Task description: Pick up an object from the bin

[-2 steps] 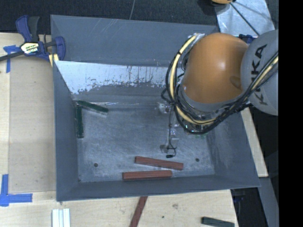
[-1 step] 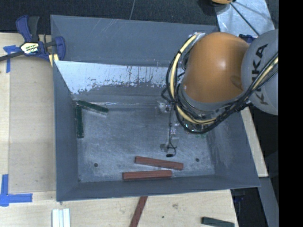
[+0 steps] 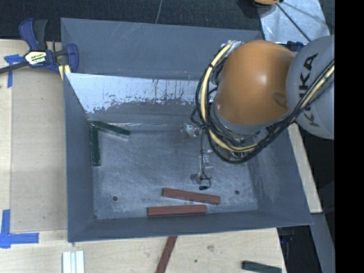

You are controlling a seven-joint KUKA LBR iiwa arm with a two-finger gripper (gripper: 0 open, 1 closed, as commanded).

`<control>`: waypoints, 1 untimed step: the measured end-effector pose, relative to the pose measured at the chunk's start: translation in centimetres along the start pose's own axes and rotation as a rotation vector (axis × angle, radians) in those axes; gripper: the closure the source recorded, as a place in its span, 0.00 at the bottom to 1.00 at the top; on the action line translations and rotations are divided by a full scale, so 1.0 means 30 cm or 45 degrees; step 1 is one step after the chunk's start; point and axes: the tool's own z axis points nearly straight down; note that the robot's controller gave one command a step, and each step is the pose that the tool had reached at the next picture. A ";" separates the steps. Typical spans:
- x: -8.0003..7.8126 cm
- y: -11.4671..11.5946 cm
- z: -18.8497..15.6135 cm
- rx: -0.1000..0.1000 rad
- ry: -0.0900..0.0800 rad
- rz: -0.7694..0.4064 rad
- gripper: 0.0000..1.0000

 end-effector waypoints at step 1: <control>0.047 -0.039 0.190 -0.001 -0.008 -0.097 0.00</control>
Offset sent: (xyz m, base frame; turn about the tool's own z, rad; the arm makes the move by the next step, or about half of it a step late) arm -0.0174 0.0003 -0.1050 -0.0169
